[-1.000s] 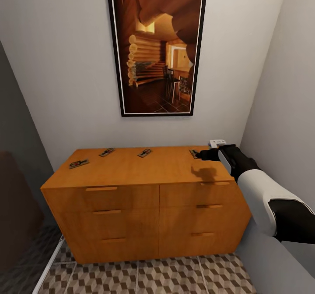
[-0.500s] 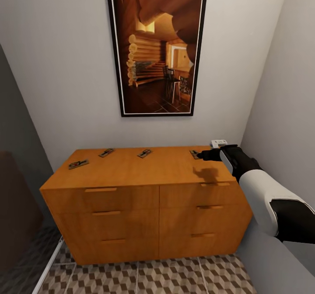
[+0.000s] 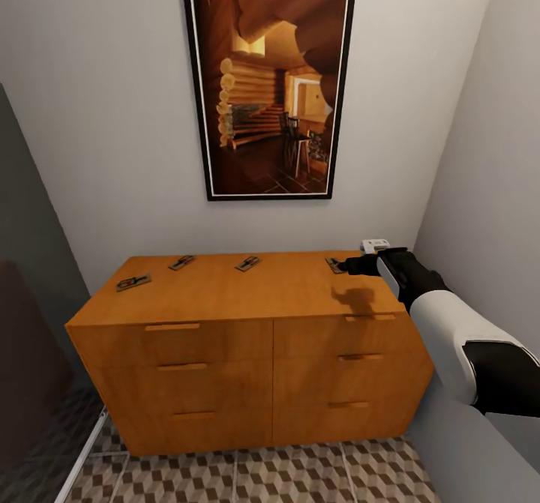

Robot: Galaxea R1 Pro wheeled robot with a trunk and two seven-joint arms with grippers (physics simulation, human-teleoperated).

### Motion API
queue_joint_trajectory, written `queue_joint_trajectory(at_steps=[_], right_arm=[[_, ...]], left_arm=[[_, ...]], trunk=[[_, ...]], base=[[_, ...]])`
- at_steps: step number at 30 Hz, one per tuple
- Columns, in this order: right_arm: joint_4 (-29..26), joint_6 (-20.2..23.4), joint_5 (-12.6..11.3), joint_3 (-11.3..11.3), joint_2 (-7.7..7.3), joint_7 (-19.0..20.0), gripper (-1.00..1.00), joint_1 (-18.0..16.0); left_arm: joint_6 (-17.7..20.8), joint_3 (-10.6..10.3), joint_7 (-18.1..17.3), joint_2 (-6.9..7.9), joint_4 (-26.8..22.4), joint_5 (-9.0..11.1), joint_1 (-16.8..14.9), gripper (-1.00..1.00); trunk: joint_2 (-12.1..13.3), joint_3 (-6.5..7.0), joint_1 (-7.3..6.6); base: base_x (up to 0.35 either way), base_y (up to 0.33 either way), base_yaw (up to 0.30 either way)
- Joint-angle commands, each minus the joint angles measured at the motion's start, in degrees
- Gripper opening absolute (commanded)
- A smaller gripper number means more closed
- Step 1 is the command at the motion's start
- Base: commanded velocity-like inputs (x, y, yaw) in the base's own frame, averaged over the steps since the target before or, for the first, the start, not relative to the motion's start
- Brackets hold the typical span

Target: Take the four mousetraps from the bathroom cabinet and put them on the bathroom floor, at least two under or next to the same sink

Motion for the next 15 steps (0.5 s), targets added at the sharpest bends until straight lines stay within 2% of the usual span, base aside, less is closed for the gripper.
queue_joint_trajectory(at_steps=[1,10,15], right_arm=[[-0.1,0.3,0.4,0.1,-0.03,0.4,1.00,0.0],[-0.1,0.2,0.4,0.1,-0.03,0.3,1.00,0.1],[0.1,-1.4,0.5,0.1,-0.03,0.3,1.00,0.1]], left_arm=[[-0.1,0.0,0.0,0.00,-0.1,0.1,0.0,1.00],[-0.1,0.0,0.0,0.00,-0.1,0.1,0.0,1.00],[-0.1,0.0,0.0,0.00,-0.1,0.1,0.0,1.00]], trunk=[[0.0,-0.05,0.01],[0.0,-0.05,0.01],[0.0,-0.05,0.01]], base=[[0.124,0.000,0.000],[0.217,0.000,0.000],[0.245,0.000,0.000]])
